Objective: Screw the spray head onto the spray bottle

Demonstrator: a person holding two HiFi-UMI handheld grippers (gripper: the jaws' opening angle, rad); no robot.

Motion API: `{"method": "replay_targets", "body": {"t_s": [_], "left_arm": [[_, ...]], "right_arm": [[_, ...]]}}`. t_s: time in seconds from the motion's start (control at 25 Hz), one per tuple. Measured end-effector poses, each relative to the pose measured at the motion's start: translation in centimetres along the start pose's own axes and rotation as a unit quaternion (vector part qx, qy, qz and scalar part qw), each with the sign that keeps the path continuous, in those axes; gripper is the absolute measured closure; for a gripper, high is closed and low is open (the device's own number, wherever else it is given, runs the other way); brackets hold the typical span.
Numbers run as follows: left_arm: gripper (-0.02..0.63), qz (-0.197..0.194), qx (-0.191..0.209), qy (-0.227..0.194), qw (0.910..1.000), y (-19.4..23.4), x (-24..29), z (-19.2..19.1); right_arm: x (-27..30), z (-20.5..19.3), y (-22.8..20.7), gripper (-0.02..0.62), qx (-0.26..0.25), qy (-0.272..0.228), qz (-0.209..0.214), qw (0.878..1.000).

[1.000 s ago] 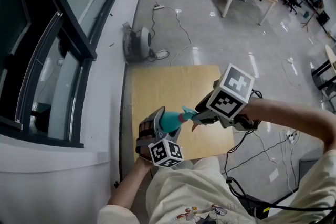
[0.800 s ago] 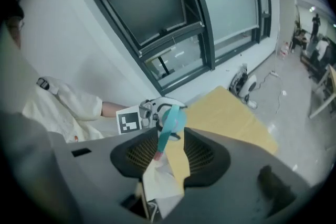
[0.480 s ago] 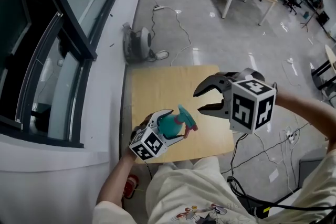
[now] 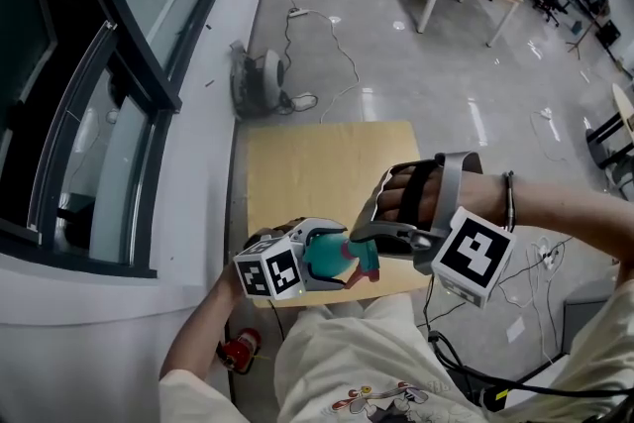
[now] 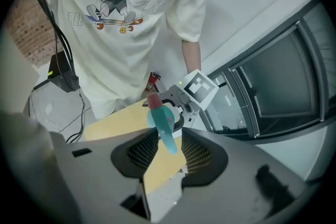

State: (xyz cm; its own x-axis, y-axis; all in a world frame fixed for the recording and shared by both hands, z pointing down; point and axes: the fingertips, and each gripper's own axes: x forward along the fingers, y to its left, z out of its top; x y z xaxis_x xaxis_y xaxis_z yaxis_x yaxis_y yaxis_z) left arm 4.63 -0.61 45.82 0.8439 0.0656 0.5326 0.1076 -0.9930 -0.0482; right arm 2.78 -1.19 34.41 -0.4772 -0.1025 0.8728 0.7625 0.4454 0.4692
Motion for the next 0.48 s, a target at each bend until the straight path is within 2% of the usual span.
{"method": "replay_targets", "body": {"t_s": [0.2,0.24,0.32,0.4,0.48], "left_arm": [[0.183,-0.017,0.009,-0.001,0.9998,-0.4,0.1,0.5],[0.183,-0.02,0.01,0.001,0.9998,-0.4,0.1,0.4],[0.183,-0.02,0.008,0.004,0.9998,-0.3,0.2,0.2],[0.183,-0.003,0.001,0.013,0.9999,0.1,0.4,-0.2],[0.183,0.033,-0.012,0.033,0.9988,0.8,0.6,-0.7]], "right_arm": [[0.6,0.2,0.9,0.462,-0.02,-0.003,0.026,0.999],[0.7,0.2,1.2,0.488,-0.021,-0.004,0.033,0.999],[0.9,0.1,1.6,0.501,-0.014,-0.003,0.051,0.999],[1.3,-0.2,1.7,0.503,0.013,0.001,0.06,0.998],[1.6,-0.8,1.7,0.505,0.08,0.002,0.069,0.994]]}}
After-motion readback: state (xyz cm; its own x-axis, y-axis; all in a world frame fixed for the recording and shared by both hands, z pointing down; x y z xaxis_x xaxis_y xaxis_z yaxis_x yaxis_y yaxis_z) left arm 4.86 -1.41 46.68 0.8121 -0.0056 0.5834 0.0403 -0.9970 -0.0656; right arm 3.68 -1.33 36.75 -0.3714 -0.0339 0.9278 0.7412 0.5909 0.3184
